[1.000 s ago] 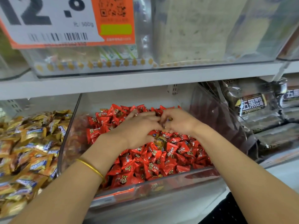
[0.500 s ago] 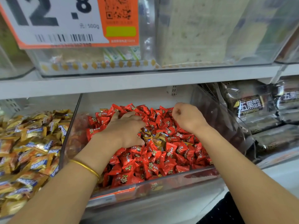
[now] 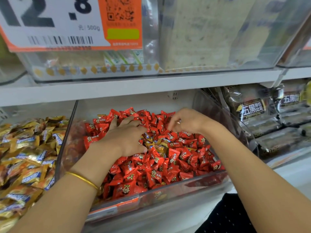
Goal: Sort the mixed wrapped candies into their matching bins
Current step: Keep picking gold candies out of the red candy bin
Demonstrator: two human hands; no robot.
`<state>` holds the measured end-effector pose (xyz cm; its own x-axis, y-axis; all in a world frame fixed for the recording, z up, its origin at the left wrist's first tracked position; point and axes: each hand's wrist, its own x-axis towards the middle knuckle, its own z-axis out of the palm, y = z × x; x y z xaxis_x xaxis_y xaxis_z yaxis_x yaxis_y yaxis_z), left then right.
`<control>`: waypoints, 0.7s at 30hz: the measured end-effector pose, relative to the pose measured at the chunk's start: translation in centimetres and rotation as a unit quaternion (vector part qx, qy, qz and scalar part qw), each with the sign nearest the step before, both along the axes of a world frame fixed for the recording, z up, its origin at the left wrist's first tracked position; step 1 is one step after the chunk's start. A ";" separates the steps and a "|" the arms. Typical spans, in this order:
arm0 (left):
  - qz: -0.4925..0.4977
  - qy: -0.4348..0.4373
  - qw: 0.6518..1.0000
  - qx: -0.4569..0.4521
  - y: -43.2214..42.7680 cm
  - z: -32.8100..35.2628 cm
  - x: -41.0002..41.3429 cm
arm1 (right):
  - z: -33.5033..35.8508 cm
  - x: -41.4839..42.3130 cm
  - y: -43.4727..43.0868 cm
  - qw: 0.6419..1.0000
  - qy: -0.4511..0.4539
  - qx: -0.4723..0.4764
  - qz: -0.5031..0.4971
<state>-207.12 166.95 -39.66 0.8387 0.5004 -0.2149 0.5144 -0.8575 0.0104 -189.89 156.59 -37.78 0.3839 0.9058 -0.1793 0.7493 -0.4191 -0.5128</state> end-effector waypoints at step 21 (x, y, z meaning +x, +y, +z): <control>-0.034 -0.047 0.998 0.031 -1.4 -0.1 2.3 | 0.6 0.8 -4.2 0.965 0.197 0.076 -0.158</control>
<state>-204.80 165.52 -39.73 0.8860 0.4519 -0.1038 0.4545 -0.8907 0.0011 -189.09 152.43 -37.16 0.5748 0.7817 -0.2419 0.3310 -0.4925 -0.8049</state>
